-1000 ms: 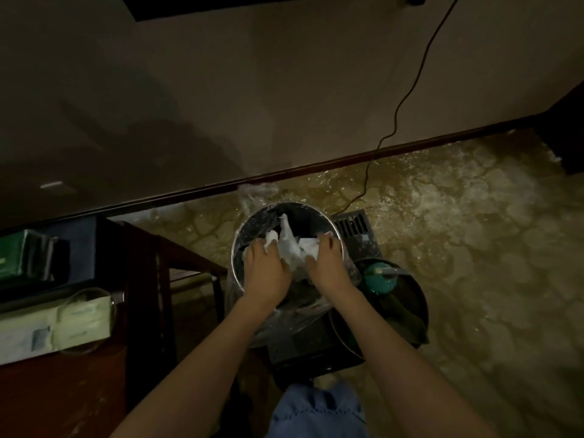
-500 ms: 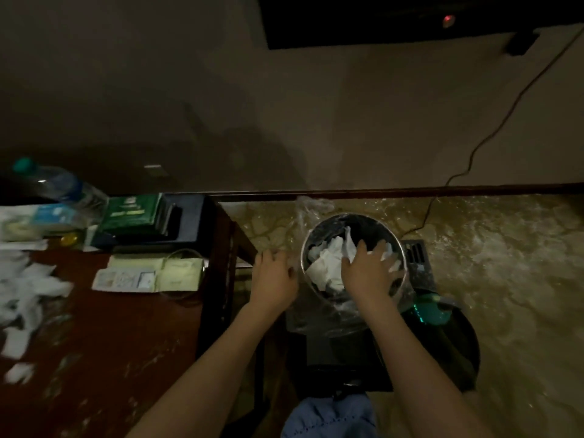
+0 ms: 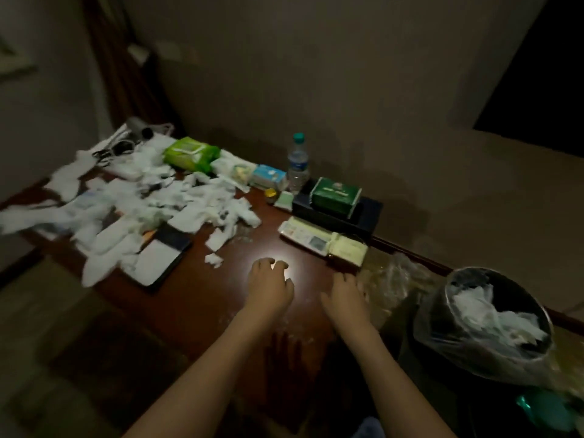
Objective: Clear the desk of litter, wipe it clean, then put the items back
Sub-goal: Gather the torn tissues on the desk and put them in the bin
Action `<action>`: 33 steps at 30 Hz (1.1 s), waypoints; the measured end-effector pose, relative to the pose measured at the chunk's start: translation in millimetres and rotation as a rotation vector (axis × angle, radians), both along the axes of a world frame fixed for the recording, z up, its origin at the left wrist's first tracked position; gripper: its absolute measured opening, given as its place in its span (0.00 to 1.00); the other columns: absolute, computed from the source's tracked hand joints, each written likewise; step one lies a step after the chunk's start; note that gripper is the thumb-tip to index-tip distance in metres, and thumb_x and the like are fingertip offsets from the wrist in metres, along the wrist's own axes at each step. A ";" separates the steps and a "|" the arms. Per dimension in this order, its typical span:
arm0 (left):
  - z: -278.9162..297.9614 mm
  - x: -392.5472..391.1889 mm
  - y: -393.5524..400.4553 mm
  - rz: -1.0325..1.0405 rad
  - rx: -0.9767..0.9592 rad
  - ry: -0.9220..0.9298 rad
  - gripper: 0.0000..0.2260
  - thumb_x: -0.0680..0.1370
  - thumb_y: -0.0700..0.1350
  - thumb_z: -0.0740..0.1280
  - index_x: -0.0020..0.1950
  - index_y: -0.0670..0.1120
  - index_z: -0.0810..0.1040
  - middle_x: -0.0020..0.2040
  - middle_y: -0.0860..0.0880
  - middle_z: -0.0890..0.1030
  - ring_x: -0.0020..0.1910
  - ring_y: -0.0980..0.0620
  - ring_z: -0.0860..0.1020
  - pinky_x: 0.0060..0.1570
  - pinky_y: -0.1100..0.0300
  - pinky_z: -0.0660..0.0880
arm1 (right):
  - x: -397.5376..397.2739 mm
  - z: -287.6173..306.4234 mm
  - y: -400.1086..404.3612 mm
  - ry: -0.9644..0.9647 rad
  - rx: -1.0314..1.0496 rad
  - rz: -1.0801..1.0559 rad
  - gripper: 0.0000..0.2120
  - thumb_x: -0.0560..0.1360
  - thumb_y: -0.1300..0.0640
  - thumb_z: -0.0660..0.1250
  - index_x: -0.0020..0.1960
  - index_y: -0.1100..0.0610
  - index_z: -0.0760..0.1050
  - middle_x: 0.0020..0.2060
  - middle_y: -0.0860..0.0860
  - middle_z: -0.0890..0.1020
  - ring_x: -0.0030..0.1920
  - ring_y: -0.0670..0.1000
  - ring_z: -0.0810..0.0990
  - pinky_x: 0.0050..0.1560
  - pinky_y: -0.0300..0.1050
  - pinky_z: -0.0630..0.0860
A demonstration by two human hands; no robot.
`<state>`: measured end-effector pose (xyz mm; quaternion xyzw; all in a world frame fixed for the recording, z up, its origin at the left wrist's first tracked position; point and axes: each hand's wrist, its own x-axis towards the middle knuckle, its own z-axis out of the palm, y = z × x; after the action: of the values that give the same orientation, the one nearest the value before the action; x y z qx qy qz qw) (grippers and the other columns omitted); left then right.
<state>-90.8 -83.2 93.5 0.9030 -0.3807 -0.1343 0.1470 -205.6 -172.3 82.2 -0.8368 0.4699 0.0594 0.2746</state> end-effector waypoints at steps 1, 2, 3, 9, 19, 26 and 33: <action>1.8 12.7 25.5 0.032 -0.001 0.007 0.19 0.79 0.46 0.59 0.70 0.47 0.69 0.69 0.44 0.67 0.70 0.46 0.61 0.66 0.57 0.57 | 15.7 4.0 21.8 0.017 -0.013 0.031 0.22 0.78 0.53 0.59 0.71 0.57 0.63 0.68 0.57 0.66 0.70 0.59 0.61 0.70 0.55 0.61; 4.2 25.4 50.2 0.065 0.002 0.010 0.19 0.79 0.46 0.59 0.70 0.47 0.69 0.70 0.44 0.66 0.70 0.46 0.61 0.66 0.57 0.57 | 31.5 7.2 42.2 0.022 -0.024 0.063 0.21 0.78 0.53 0.59 0.70 0.57 0.63 0.68 0.57 0.66 0.70 0.59 0.62 0.69 0.55 0.61; 6.9 38.1 74.2 0.094 0.009 0.010 0.18 0.79 0.46 0.59 0.70 0.47 0.69 0.70 0.44 0.66 0.70 0.46 0.60 0.67 0.56 0.58 | 46.9 10.6 61.9 0.020 -0.034 0.094 0.21 0.78 0.53 0.59 0.69 0.57 0.64 0.68 0.57 0.66 0.69 0.59 0.62 0.69 0.55 0.61; 14.1 99.0 176.3 0.221 0.036 0.012 0.19 0.79 0.45 0.59 0.69 0.46 0.69 0.69 0.43 0.67 0.70 0.45 0.62 0.67 0.53 0.60 | 112.7 24.1 139.6 -0.044 -0.109 0.222 0.24 0.78 0.52 0.61 0.72 0.57 0.62 0.70 0.57 0.65 0.69 0.59 0.63 0.68 0.53 0.62; -9.5 166.2 222.0 0.315 0.057 0.084 0.19 0.79 0.46 0.58 0.70 0.45 0.67 0.71 0.43 0.65 0.71 0.45 0.60 0.68 0.52 0.60 | 191.8 14.2 162.6 -0.079 -0.128 0.298 0.25 0.78 0.56 0.63 0.72 0.57 0.62 0.67 0.56 0.69 0.66 0.57 0.68 0.64 0.50 0.66; -45.2 254.7 209.0 0.344 0.135 0.100 0.19 0.80 0.47 0.59 0.70 0.46 0.66 0.70 0.43 0.65 0.70 0.44 0.62 0.65 0.51 0.64 | 268.9 -33.1 148.5 -0.066 -0.032 0.323 0.25 0.76 0.56 0.63 0.72 0.57 0.63 0.66 0.57 0.70 0.65 0.58 0.70 0.63 0.53 0.70; -70.5 337.0 179.2 0.433 0.158 0.145 0.21 0.80 0.50 0.60 0.72 0.45 0.64 0.67 0.42 0.68 0.66 0.44 0.66 0.60 0.50 0.69 | 336.0 -63.6 121.8 -0.039 0.063 0.299 0.24 0.77 0.58 0.63 0.71 0.59 0.64 0.65 0.59 0.71 0.64 0.60 0.70 0.61 0.55 0.71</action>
<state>246.3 96.0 23.0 0.9602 -0.1549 -0.1937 0.1282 130.4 -50.5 18.6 -0.8894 0.3326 0.0981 0.2979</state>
